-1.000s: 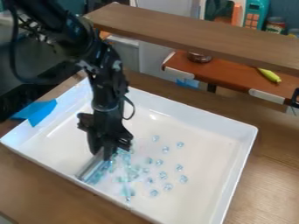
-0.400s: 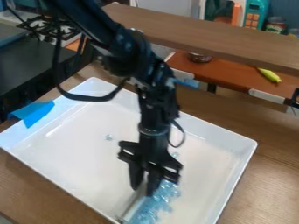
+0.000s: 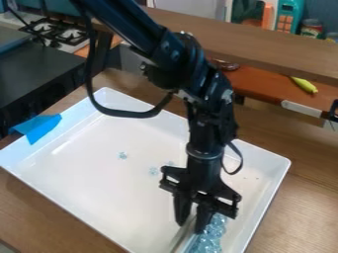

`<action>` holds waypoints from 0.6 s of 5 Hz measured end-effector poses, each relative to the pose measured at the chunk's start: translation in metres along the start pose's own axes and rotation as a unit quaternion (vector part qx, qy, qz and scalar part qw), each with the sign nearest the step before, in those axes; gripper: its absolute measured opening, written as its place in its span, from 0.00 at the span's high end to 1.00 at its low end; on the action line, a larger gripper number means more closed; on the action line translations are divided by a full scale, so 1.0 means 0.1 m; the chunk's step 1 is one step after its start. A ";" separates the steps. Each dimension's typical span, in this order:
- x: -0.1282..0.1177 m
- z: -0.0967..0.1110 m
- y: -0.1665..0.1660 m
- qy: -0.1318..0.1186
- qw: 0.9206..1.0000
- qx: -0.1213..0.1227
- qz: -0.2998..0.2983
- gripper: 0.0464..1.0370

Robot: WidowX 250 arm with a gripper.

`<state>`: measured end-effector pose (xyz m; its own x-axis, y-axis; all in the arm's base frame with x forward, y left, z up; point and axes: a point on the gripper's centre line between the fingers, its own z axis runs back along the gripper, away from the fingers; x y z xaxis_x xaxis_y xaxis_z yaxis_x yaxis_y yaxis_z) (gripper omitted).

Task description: Sweep into pile

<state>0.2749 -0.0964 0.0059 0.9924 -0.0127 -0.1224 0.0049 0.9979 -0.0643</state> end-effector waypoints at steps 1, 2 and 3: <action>0.03 0.21 0.02 -0.003 1.000 -0.019 0.002 0.72; 0.17 0.58 0.43 -0.032 0.998 -0.036 0.027 0.72; 0.29 0.73 0.95 -0.056 0.997 -0.024 0.052 0.72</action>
<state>0.3130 0.0024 0.0690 0.9948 0.0999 -0.0196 -0.1014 0.9893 -0.1050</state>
